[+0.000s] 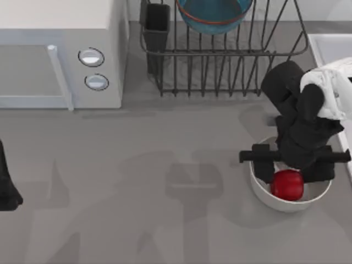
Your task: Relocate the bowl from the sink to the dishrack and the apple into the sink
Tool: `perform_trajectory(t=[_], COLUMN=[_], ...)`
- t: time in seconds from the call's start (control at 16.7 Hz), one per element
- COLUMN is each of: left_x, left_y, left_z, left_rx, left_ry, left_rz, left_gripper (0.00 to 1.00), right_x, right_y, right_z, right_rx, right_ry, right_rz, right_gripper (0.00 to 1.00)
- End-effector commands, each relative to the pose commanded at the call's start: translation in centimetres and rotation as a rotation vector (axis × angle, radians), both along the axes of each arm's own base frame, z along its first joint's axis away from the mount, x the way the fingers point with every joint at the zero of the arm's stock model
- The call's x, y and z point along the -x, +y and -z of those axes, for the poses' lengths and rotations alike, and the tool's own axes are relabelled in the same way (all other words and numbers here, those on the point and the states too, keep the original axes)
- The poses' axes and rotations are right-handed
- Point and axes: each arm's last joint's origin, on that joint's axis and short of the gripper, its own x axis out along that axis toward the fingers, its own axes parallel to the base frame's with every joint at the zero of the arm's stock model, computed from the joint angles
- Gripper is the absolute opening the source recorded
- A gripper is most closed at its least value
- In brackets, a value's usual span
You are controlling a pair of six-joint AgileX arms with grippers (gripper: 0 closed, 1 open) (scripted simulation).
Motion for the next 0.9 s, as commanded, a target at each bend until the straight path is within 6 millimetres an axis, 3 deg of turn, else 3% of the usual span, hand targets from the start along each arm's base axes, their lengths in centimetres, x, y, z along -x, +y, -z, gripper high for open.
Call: perform_trajectory(t=[0.36,0.84,0.9], left_x=[0.0,0.0,0.0], left_y=[0.0,0.0,0.0], left_z=[0.0,0.0,0.0], left_rx=[0.0,0.0,0.0], left_ry=[0.0,0.0,0.0], left_rz=[0.0,0.0,0.0], left_gripper=[1.0,1.0,1.0], right_x=[0.0,0.0,-0.3], right_y=[0.0,0.0,0.1], right_z=[0.0,0.0,-3.0], right_rx=[0.0,0.0,-0.025], right_ry=[0.0,0.0,-0.059], right_rz=[0.0,0.0,0.006], right_gripper=[0.02,0.0,0.0])
